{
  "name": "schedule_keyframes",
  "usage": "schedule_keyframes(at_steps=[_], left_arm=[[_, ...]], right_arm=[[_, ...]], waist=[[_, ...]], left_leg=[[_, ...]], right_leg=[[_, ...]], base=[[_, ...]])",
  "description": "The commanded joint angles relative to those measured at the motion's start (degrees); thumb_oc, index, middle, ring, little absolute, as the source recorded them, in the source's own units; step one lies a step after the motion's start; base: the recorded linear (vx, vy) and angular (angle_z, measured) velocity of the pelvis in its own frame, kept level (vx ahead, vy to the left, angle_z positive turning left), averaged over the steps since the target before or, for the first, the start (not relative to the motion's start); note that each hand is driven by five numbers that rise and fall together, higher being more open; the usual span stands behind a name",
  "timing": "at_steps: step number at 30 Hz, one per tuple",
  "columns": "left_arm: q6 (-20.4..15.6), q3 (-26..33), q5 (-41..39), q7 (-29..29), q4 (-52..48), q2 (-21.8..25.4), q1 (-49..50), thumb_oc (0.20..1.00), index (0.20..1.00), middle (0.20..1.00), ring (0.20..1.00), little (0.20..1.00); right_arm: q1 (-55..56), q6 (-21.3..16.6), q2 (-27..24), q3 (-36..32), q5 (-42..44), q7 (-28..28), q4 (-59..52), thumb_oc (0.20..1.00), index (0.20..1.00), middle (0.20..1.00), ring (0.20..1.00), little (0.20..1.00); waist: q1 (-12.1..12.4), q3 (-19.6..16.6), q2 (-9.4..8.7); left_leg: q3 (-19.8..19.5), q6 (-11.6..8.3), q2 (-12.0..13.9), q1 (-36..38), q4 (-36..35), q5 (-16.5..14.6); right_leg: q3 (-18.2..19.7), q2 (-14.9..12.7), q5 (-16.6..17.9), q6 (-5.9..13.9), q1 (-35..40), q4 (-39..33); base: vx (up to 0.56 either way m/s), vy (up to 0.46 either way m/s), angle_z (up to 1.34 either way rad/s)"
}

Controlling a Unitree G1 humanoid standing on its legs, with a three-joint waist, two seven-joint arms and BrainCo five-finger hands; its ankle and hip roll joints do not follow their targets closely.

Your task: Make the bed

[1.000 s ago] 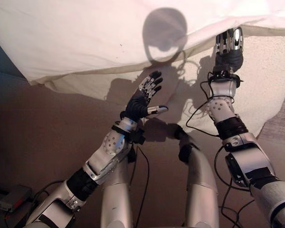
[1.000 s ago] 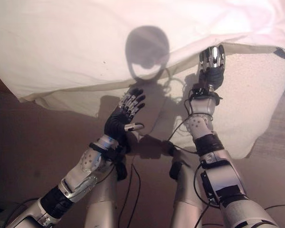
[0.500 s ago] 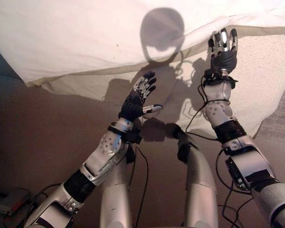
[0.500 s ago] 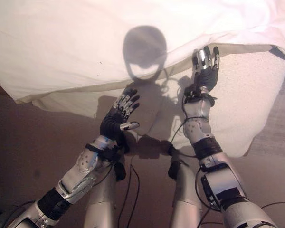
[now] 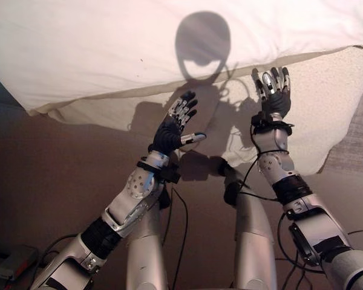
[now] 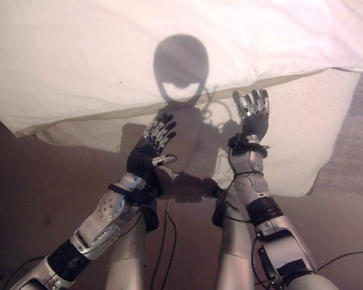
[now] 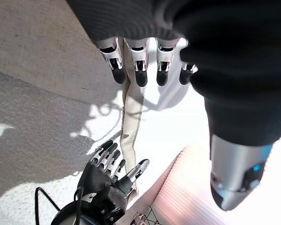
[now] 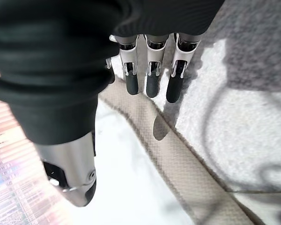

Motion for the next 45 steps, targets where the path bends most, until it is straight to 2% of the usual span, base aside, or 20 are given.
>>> schedule_keyframes(at_steps=[1, 15, 28, 38, 45], left_arm=[[-2.66, -0.57, 1.89, -0.64, -8.27, 1.26, 2.43, 1.000, 1.000, 1.000, 1.000, 1.000], [-2.71, -1.09, 0.97, -0.66, -8.42, 1.69, 2.58, 1.000, 1.000, 1.000, 1.000, 1.000], [-3.49, -1.28, 0.07, -1.97, -8.84, 2.51, 2.87, 1.000, 1.000, 1.000, 1.000, 1.000], [-3.50, -1.32, -0.90, -2.75, -9.10, 2.78, 3.27, 1.000, 1.000, 1.000, 1.000, 1.000], [-3.46, -0.72, -1.04, -3.44, -9.46, 3.13, 3.60, 1.000, 1.000, 1.000, 1.000, 1.000]], right_arm=[[-0.82, -0.99, -0.46, -1.55, 1.34, 0.50, -2.21, 1.000, 1.000, 1.000, 1.000, 1.000], [-8.36, -2.83, -0.36, -4.69, 5.57, -1.43, 8.35, 1.000, 1.000, 1.000, 1.000, 1.000], [-16.41, -2.97, -4.03, -4.85, 9.84, 0.53, 16.69, 1.000, 1.000, 1.000, 1.000, 1.000], [-19.62, -3.87, -5.38, -4.42, 14.01, 3.03, 17.93, 1.000, 1.000, 1.000, 1.000, 1.000], [-18.83, -5.91, -5.14, -4.03, 17.32, 6.19, 12.34, 1.000, 1.000, 1.000, 1.000, 1.000]], waist=[[2.02, -0.78, -0.82], [2.71, -0.78, -0.58], [3.91, -0.78, 0.14], [4.34, -0.78, 0.29], [4.17, -0.78, 0.23]], left_leg=[[2.95, -2.21, -0.75, 2.33, 2.59, -7.22], [2.70, -2.31, -0.95, 2.36, 2.05, -7.16], [2.66, -2.25, -1.10, 2.20, 1.83, -7.16], [2.58, -2.37, -1.07, 1.99, 1.92, -7.09], [2.57, -2.30, -1.13, 1.96, 1.79, -7.07]], right_leg=[[-2.06, 0.11, 4.89, 5.11, 1.73, -2.56], [-2.18, 0.13, 5.14, 5.30, 1.89, -2.90], [-2.16, 0.13, 4.89, 5.22, 1.46, -2.58], [-2.17, 0.45, 4.79, 5.23, 1.37, -2.58], [-2.23, 0.55, 4.59, 5.18, 1.02, -2.14]], base=[[0.00, 0.000, 0.00], [0.00, 0.000, 0.00], [0.00, 0.000, 0.00], [0.00, 0.000, 0.00], [0.00, 0.000, 0.00]])
